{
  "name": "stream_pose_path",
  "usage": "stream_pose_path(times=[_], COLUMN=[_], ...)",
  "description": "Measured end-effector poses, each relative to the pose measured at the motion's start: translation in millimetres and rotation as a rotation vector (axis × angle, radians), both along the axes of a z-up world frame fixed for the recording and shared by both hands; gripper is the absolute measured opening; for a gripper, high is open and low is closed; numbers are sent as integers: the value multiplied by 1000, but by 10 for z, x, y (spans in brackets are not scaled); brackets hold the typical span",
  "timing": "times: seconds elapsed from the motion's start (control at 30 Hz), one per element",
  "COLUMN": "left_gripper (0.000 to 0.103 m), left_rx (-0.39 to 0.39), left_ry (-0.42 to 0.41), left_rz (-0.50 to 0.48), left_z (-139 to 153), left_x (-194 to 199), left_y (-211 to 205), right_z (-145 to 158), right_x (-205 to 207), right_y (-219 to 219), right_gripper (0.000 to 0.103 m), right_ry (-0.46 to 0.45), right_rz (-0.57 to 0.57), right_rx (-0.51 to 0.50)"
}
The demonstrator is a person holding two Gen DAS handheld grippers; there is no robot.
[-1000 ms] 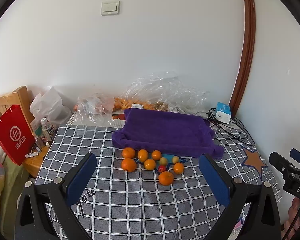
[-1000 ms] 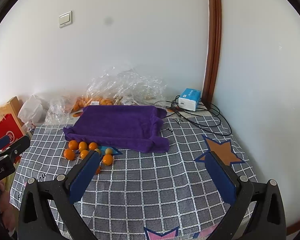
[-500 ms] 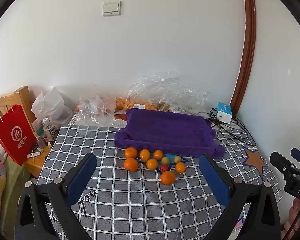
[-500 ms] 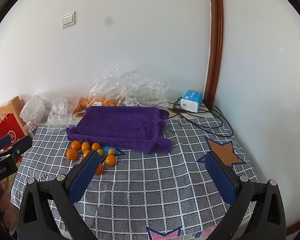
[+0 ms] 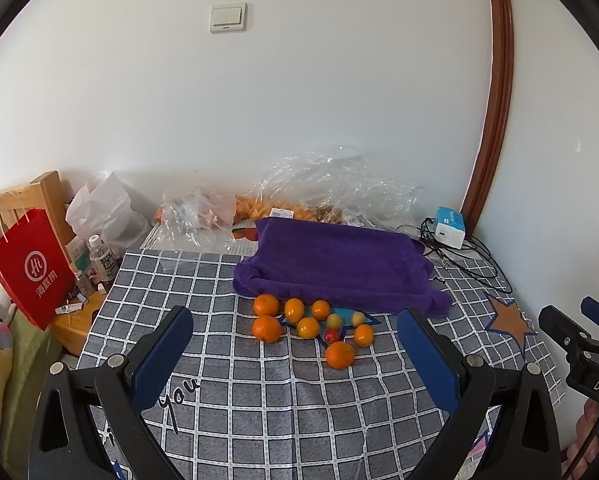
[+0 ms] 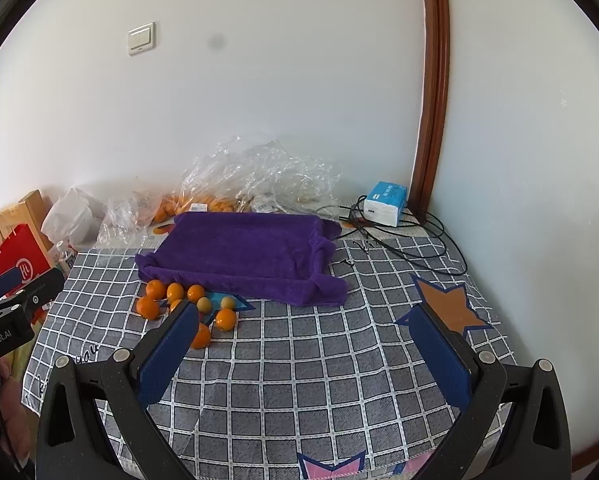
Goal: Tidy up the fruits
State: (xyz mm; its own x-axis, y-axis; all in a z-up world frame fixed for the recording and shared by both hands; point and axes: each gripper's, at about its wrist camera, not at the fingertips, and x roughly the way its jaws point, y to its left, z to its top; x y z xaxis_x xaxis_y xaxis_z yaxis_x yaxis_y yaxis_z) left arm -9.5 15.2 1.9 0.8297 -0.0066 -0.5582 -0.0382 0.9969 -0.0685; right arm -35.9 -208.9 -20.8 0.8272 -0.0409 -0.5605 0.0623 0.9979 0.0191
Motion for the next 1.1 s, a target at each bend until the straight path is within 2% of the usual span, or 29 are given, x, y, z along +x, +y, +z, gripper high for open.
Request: stream_pose_path(times=[0.23, 0.33, 0.57, 0.7, 1.1], left_gripper=[103, 103, 103, 103, 103], left_rx=[-1, 27, 34, 13, 15], left_ry=[10, 7, 7, 4, -3], left_rz=[2, -1, 8, 6, 8], left_z=[-5, -19, -44, -20, -23], left_x=[2, -6, -36, -46, -47], left_y=[13, -6, -9, 8, 3], right_z=[18, 24, -38, -44, -43], right_x=[-16, -23, 18, 18, -4], right_y=[24, 41, 2, -11, 11], right_gripper=[103, 103, 103, 103, 103], right_ry=[3, -1, 16, 18, 5], right_rz=[4, 9, -2, -1, -5], right_rx=[-1, -22, 11, 23, 6])
